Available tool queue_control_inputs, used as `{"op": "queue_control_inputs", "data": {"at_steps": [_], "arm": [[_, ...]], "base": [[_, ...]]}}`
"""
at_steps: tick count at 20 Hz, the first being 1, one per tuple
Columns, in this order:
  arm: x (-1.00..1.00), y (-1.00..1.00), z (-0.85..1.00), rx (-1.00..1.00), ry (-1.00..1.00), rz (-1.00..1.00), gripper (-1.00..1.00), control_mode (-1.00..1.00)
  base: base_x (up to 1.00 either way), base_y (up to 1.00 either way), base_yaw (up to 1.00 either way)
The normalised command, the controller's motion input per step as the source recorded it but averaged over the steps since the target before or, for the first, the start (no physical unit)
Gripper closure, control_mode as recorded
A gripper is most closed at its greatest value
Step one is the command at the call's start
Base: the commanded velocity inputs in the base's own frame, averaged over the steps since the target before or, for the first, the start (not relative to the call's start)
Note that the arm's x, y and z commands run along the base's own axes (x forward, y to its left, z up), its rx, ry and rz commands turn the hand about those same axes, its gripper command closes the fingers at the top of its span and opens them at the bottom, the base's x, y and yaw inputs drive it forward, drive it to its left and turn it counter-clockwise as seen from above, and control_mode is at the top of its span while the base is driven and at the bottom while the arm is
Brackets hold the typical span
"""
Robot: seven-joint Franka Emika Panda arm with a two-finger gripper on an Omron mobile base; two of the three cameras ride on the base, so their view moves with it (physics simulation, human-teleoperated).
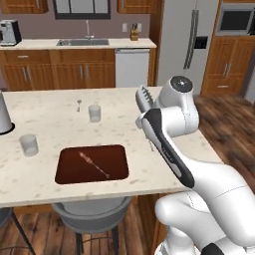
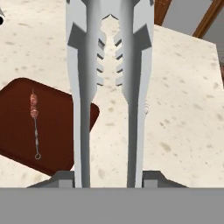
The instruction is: Take the tongs from the drawer on the right and place them on the dining counter next to the tray containing the kebab skewer.
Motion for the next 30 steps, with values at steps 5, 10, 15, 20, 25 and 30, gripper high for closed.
{"op": "queue_control_inputs", "data": {"at_steps": [5,10,15,20,25,30], "arm": [[0.0,0.0,0.0,0.0,0.0,0.0,1.0,1.0],[0.0,0.0,0.0,0.0,0.0,0.0,1.0,1.0],[0.0,0.0,0.0,0.0,0.0,0.0,1.0,1.0],[0.0,0.0,0.0,0.0,0.0,0.0,1.0,1.0],[0.13,0.15,-0.42,0.0,0.1,0.0,1.0,-1.0],[0.46,0.09,-0.36,0.01,0.1,-0.03,1.0,-1.0]], "base": [[0.01,0.21,-0.18],[0.06,0.21,-0.16],[0.0,0.01,-0.02],[0.01,0.0,0.0],[0.0,0.0,0.0],[0.0,0.0,0.0]]}}
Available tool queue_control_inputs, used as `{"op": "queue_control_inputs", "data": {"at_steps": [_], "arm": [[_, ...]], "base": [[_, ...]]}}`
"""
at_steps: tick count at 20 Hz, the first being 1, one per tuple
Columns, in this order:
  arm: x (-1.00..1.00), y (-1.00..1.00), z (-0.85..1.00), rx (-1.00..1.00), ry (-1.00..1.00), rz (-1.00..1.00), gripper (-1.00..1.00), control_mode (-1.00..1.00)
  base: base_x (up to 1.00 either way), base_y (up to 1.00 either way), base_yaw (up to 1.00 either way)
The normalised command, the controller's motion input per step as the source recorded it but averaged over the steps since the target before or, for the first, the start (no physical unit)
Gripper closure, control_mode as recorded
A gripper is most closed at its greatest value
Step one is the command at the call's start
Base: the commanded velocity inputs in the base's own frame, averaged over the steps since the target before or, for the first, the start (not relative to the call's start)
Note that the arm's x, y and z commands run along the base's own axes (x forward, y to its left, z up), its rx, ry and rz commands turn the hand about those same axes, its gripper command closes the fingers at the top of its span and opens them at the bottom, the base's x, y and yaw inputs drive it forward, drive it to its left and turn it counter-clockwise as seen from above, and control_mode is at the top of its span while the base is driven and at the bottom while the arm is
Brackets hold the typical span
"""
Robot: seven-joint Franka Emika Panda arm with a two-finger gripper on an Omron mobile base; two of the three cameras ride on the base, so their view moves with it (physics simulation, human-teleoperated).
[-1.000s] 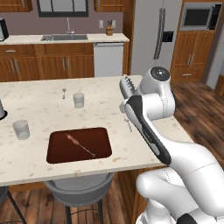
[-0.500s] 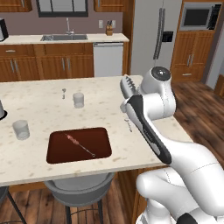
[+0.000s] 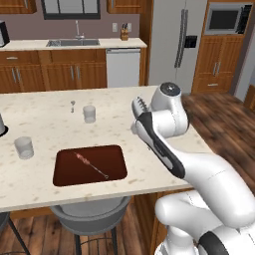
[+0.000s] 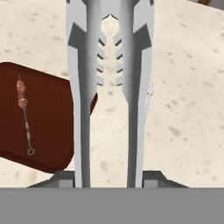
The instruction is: Take the tongs from the drawer on the right and place them on the dining counter next to the tray containing the kebab skewer.
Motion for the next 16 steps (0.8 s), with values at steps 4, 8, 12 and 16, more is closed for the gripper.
{"op": "queue_control_inputs", "data": {"at_steps": [4,8,12,16], "arm": [[0.57,0.0,-0.28,0.02,0.13,-0.07,1.0,-1.0],[0.61,0.0,-0.33,0.0,0.2,-0.1,1.0,-1.0],[0.55,0.08,-0.37,0.0,0.19,-0.12,1.0,-1.0],[0.23,0.19,-0.31,0.0,0.17,-0.08,1.0,-1.0]], "base": [[0.0,0.0,0.0],[0.0,0.0,0.0],[0.0,0.0,0.0],[0.0,0.0,0.0]]}}
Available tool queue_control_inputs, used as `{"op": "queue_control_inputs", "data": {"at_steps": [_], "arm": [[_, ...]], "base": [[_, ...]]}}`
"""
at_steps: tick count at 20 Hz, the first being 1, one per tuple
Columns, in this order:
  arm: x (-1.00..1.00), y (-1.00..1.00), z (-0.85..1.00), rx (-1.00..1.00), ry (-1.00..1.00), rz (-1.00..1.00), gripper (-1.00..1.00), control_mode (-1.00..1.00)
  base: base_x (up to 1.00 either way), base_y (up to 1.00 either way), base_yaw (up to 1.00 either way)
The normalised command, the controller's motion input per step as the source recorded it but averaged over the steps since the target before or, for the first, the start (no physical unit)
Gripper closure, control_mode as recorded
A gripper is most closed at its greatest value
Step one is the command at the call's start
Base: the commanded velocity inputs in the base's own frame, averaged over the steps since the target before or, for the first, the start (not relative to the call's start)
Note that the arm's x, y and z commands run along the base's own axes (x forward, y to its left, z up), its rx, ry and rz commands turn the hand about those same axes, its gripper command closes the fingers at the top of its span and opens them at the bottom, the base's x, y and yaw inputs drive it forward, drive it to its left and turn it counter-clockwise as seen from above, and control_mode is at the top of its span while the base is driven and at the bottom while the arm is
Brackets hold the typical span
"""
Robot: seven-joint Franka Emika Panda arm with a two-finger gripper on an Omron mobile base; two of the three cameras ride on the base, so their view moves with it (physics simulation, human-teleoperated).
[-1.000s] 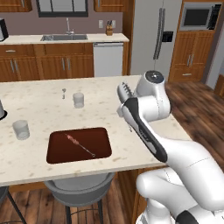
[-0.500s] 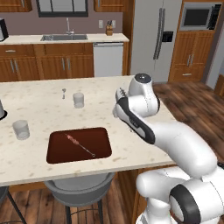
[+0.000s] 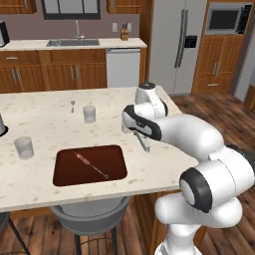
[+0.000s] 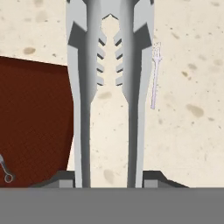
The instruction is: Take the tongs from the drawer on the right and place them on the dining counter next to the tray containing the kebab skewer.
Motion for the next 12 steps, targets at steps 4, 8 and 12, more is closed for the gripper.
{"op": "queue_control_inputs", "data": {"at_steps": [4,8,12], "arm": [[0.17,0.1,-0.35,0.01,0.25,-0.07,1.0,-1.0],[0.08,0.04,-0.36,0.02,0.22,-0.04,1.0,-1.0],[0.03,0.0,-0.49,0.03,0.09,-0.02,1.0,-1.0]], "base": [[0.0,0.0,0.0],[0.0,0.0,0.0],[0.0,0.0,0.0]]}}
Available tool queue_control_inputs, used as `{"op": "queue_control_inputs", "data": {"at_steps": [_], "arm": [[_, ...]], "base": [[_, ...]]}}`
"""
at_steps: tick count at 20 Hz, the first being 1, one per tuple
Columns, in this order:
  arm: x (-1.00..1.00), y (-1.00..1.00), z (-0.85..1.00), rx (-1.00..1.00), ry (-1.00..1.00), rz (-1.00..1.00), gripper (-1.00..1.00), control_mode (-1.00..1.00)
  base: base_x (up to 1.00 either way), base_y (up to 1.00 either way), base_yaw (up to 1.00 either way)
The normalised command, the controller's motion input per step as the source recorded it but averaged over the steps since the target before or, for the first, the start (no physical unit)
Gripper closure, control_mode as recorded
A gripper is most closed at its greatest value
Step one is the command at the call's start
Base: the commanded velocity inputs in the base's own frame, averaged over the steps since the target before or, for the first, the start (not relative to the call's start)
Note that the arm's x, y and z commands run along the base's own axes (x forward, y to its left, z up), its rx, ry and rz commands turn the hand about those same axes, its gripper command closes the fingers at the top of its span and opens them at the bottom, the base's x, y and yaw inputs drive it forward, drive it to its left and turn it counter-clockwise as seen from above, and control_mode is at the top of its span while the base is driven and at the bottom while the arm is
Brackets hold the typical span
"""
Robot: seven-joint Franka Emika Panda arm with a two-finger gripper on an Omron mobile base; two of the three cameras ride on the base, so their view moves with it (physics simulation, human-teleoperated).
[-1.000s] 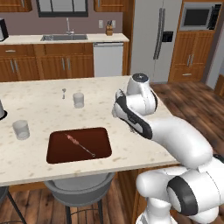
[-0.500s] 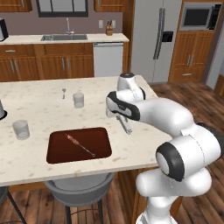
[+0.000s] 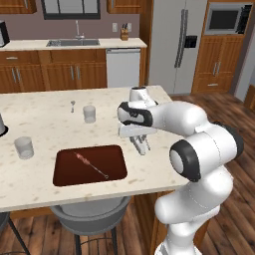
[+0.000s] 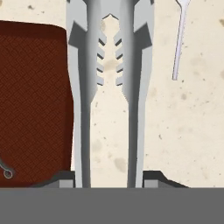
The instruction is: Take the tongs from the drawer on the right and place them on the dining counter next to the tray containing the kebab skewer.
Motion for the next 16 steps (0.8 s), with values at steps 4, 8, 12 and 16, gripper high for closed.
{"op": "queue_control_inputs", "data": {"at_steps": [4,8,12,16], "arm": [[0.0,0.0,-0.47,0.03,0.02,-0.02,1.0,-1.0],[0.0,0.0,-0.48,0.0,0.0,-0.05,1.0,-1.0],[0.0,0.0,-0.48,0.0,-0.1,-0.06,1.0,-1.0],[0.0,0.0,-0.37,0.0,-0.09,-0.01,1.0,-1.0]], "base": [[0.0,0.0,0.0],[0.0,0.0,0.0],[0.0,0.0,0.0],[0.0,0.0,0.0]]}}
